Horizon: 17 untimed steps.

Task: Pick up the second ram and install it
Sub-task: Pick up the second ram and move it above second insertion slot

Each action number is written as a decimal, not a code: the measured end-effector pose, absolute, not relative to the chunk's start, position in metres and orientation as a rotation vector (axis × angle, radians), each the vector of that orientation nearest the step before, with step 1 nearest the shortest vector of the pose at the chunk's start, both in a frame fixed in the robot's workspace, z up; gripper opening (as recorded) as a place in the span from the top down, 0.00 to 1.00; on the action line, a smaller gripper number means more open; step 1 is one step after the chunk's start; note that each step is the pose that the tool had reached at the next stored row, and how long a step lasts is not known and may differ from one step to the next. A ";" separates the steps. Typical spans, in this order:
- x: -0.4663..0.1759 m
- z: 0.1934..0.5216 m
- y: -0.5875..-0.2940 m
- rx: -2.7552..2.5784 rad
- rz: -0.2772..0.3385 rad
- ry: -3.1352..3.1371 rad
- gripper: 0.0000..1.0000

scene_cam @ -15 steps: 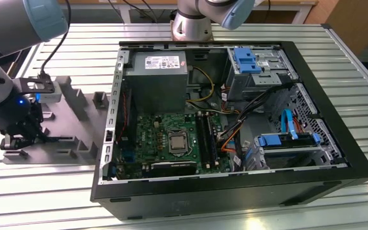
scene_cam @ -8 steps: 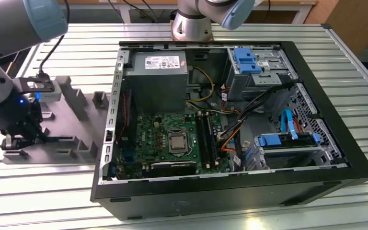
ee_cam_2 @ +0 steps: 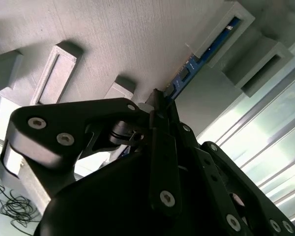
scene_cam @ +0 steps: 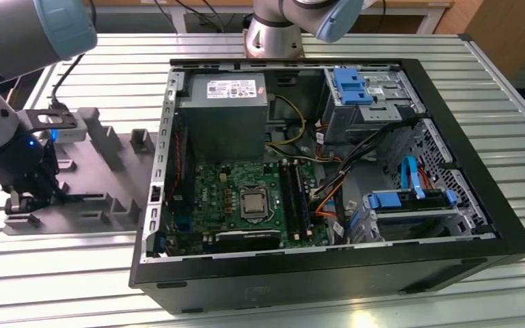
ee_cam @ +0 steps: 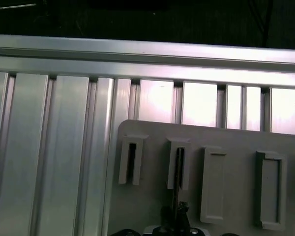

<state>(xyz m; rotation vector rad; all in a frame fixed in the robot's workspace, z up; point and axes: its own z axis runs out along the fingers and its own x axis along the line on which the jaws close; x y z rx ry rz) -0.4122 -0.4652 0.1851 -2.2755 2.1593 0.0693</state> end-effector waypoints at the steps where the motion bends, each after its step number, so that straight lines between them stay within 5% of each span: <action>1: -0.412 0.185 -0.465 -2.295 0.069 2.139 0.86; 17: -0.412 0.185 -0.465 -2.274 0.069 2.161 0.86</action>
